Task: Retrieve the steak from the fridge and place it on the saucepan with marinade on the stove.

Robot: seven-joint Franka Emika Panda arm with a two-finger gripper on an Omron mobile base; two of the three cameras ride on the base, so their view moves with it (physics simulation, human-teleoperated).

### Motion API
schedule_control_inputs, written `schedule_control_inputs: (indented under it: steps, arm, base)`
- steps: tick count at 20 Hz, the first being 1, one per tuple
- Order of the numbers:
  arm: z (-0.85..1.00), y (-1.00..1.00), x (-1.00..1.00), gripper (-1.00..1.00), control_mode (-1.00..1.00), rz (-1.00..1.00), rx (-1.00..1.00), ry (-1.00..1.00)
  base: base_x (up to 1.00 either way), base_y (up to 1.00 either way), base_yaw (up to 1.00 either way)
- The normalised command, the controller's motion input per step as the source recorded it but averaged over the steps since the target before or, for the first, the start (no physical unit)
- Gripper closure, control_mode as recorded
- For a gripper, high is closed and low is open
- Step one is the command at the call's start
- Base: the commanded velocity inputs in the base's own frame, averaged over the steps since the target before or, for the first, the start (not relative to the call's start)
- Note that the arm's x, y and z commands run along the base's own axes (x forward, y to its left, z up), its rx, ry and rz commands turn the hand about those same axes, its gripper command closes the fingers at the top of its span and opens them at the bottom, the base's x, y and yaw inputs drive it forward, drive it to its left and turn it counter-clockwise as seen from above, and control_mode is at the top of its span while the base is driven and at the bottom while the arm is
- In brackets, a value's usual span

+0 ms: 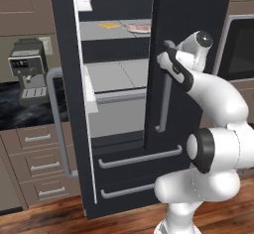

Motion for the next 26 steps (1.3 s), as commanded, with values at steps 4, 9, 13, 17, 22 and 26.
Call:
schedule_control_inputs:
  steps: [4,9,13,17,22,26]
  arm:
    - [0.0,-0.59,-0.33,1.0,-1.0,0.0,0.0,0.0]
    - [0.0,-0.62,-0.34,1.0,-1.0,0.0,0.0,0.0]
    - [0.0,-0.64,-0.36,1.0,-1.0,0.0,0.0,0.0]
    - [0.0,-0.66,-0.34,1.0,-1.0,0.0,0.0,0.0]
    - [0.0,-0.67,-0.36,1.0,-1.0,0.0,0.0,0.0]
    - [0.0,-0.66,-0.36,1.0,-1.0,0.0,0.0,0.0]
  base:
    - [0.0,0.0,0.0]
    - [0.0,0.0,0.0]
    - [0.0,0.0,0.0]
    - [0.0,0.0,0.0]
    - [0.0,0.0,0.0]
    - [0.0,0.0,0.0]
